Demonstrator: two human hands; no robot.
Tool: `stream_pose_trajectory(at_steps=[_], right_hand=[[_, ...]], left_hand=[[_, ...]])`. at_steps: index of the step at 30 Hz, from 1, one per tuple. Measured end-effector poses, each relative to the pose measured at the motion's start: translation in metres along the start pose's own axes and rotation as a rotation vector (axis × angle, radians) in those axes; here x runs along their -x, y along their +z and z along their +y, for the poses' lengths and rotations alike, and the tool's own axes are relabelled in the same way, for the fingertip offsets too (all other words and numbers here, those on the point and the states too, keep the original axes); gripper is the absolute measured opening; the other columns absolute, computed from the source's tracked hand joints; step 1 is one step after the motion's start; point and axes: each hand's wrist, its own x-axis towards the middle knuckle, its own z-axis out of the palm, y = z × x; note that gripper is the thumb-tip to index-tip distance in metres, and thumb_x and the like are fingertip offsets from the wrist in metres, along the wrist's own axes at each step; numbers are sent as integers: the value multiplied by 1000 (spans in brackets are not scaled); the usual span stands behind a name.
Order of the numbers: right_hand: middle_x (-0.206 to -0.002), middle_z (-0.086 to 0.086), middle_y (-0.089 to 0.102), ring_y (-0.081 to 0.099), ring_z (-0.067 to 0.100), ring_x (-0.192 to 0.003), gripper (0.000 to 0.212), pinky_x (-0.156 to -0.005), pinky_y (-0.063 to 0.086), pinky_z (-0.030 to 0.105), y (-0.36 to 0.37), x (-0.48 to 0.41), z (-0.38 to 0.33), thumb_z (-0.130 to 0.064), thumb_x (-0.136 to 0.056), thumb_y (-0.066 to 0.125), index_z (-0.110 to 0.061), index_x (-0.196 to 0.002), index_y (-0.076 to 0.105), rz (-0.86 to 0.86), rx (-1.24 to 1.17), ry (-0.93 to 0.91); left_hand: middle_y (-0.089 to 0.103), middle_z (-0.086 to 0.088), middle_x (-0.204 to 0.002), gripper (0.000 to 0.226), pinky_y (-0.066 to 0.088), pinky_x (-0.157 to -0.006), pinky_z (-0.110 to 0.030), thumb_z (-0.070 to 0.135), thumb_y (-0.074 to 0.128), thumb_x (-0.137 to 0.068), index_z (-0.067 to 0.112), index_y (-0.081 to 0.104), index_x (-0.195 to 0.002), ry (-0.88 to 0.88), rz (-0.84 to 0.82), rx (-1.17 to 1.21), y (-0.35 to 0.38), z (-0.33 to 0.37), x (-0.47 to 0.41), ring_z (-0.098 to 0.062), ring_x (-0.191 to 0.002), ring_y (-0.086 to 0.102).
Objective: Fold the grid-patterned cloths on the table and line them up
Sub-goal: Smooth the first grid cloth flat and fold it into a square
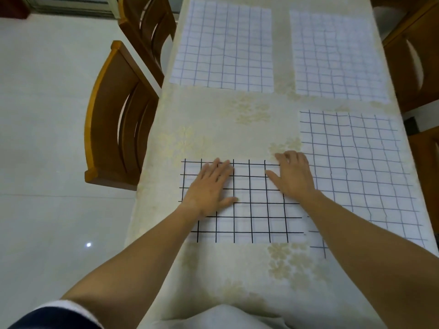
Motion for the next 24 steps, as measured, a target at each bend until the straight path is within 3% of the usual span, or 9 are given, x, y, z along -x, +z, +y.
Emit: stream_pose_trajectory(at_steps=[3, 7, 10, 12, 14, 15, 19, 22, 24], right_hand=[[-121, 11, 50, 41, 32, -115, 61, -100, 36, 43, -20, -21, -2, -68, -81, 62, -17, -114, 57, -115, 9, 58], [-119, 7, 58, 49, 29, -110, 58, -95, 38, 43, -35, -33, 6, -65, -77, 71, -19, -110, 55, -336, -79, 122], [-113, -1, 59, 54, 23, -107, 52, -89, 44, 36, -36, -24, 18, -51, -77, 80, -16, -109, 59, -299, -359, 209], [-95, 1, 60, 57, 19, -90, 40, -75, 42, 30, -35, -10, 24, -45, -80, 80, -11, -95, 66, -220, -595, 352], [-62, 5, 47, 45, 19, -60, 44, -58, 31, 30, -34, 7, 24, -41, -85, 76, -12, -63, 51, -134, -782, 463], [-58, 5, 36, 37, 19, -56, 50, -56, 25, 30, -32, 16, 24, -39, -87, 74, -14, -60, 41, -114, -828, 475], [-62, 5, 38, 39, 20, -57, 45, -57, 31, 31, -21, 50, 23, -38, -87, 73, -14, -68, 41, -179, -734, 425], [-61, -1, 47, 47, 20, -62, 39, -59, 36, 31, -18, 59, 24, -34, -90, 70, -18, -63, 46, -145, -579, 450], [-60, 0, 49, 51, 22, -67, 37, -63, 36, 30, -23, 60, 24, -31, -93, 67, -18, -62, 50, -127, -603, 468]], left_hand=[[-20, 5, -168, 114, -9, -125, -52, 82, 51, -82, 24, -6, -162, 4, -180, -26, 1, 13, -5, -22, -154, -22], [-29, 4, -165, 136, -11, -122, -60, 81, 67, -69, 26, -17, -160, -72, -252, -12, 2, 19, -13, -26, -152, -27], [-32, 3, -164, 144, -11, -121, -62, 81, 71, -65, 25, -22, -158, -93, -288, -29, 0, 23, -16, -27, -151, -29], [-34, 4, -163, 147, -11, -121, -62, 81, 72, -63, 24, -25, -157, -108, -301, -28, 0, 24, -17, -27, -151, -29], [-35, 5, -162, 149, -13, -120, -62, 81, 73, -62, 22, -27, -156, -121, -309, -27, -1, 24, -16, -25, -151, -29], [-36, 6, -162, 150, -13, -120, -62, 80, 74, -62, 22, -28, -156, -125, -316, -26, -2, 24, -17, -25, -151, -29], [-38, 5, -161, 152, -11, -120, -63, 77, 77, -62, 19, -29, -155, -150, -331, -35, -3, 28, -20, -25, -151, -29], [-40, 1, -160, 155, -11, -120, -63, 75, 79, -62, 17, -30, -154, -182, -354, -55, -6, 33, -22, -27, -151, -28], [-39, -2, -160, 155, -8, -121, -64, 73, 81, -63, 14, -29, -154, -201, -377, -82, -11, 38, -24, -30, -151, -28]])
